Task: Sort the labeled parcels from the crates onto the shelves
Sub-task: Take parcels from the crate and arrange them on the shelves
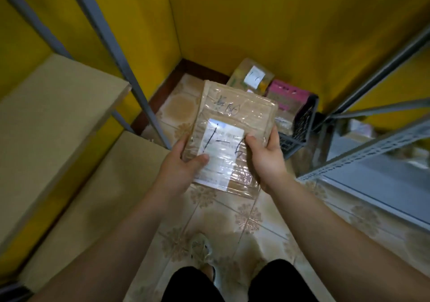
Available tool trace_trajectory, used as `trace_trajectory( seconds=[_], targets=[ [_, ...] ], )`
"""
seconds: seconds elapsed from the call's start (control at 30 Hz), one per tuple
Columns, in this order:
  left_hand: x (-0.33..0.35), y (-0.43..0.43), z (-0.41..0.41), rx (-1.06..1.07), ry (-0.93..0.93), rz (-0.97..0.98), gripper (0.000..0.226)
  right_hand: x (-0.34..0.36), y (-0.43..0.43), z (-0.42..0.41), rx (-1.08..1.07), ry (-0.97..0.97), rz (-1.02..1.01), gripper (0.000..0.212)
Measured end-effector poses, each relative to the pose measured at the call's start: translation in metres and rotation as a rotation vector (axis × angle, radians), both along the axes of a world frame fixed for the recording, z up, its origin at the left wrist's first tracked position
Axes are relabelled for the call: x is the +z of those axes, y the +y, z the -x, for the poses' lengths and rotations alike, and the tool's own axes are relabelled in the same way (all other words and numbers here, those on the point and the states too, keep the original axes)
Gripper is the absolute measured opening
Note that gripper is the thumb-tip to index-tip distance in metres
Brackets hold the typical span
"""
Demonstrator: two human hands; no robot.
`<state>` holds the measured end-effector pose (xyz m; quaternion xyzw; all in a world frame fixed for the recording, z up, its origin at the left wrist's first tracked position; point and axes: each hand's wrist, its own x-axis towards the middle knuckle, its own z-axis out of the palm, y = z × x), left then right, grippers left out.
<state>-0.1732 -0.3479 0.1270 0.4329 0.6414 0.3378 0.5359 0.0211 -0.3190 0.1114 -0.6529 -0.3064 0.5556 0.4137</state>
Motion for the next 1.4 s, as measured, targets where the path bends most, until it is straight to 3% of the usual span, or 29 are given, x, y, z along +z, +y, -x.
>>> trace_trajectory(
  seconds=[0.07, 0.2, 0.33, 0.57, 1.03, 1.4],
  targets=[
    [0.038, -0.011, -0.013, 0.009, 0.040, -0.079, 0.051, 0.035, -0.015, -0.015, 0.018, -0.003, -0.080, 0.078],
    [0.101, -0.038, -0.054, -0.029, 0.093, -0.188, 0.060, 0.102, -0.049, -0.055, 0.018, -0.027, -0.233, 0.077],
    [0.153, -0.062, -0.105, -0.099, 0.087, -0.301, 0.055, 0.168, -0.089, -0.102, -0.043, -0.104, -0.331, 0.086],
    [0.222, -0.092, -0.185, -0.347, 0.063, -0.478, 0.063, 0.242, -0.163, -0.181, -0.316, -0.217, -0.459, 0.082],
    [0.241, -0.186, -0.325, -0.878, -0.064, -0.467, 0.062, 0.268, -0.342, -0.274, -0.857, -0.399, -0.297, 0.082],
    [0.243, -0.266, -0.500, -1.005, -0.144, -0.415, 0.062, 0.265, -0.437, -0.431, -1.014, -0.433, -0.276, 0.083]
  ],
)
